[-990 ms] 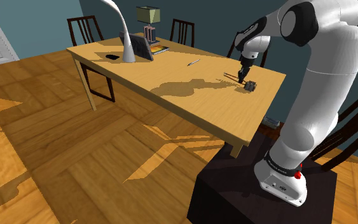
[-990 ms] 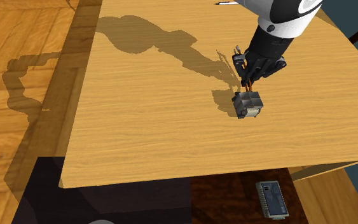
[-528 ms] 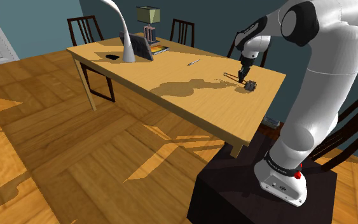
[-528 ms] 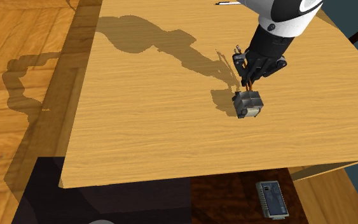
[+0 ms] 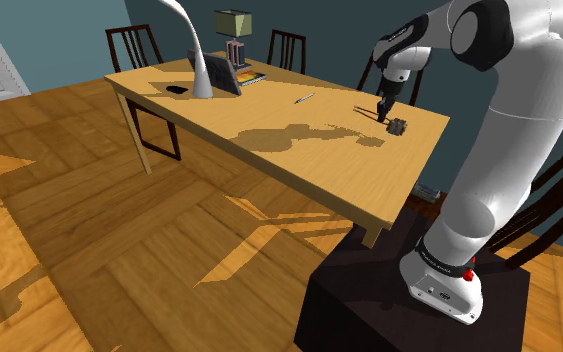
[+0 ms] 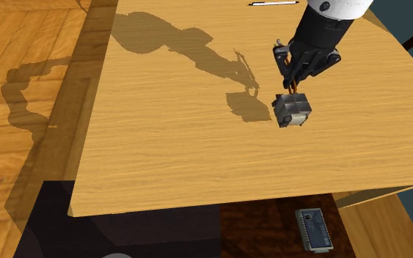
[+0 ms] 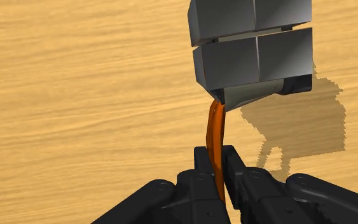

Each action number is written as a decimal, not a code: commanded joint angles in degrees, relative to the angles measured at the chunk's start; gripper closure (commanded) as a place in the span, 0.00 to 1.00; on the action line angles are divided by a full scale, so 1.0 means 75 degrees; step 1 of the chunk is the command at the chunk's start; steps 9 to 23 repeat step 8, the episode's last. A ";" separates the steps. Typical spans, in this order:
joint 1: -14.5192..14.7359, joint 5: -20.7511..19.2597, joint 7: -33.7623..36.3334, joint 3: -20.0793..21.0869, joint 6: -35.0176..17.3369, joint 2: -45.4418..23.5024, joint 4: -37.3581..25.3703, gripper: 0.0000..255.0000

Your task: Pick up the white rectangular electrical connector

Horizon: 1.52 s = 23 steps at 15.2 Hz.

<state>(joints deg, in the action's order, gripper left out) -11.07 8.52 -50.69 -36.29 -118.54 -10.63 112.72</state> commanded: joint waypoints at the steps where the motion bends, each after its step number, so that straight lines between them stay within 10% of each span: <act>1: 0.0015 -0.0094 0.0050 -0.0027 0.0210 0.0120 -0.0114 1.00; 23: 0.0050 -0.0258 0.0170 -0.0058 0.0689 0.0333 -0.0428 1.00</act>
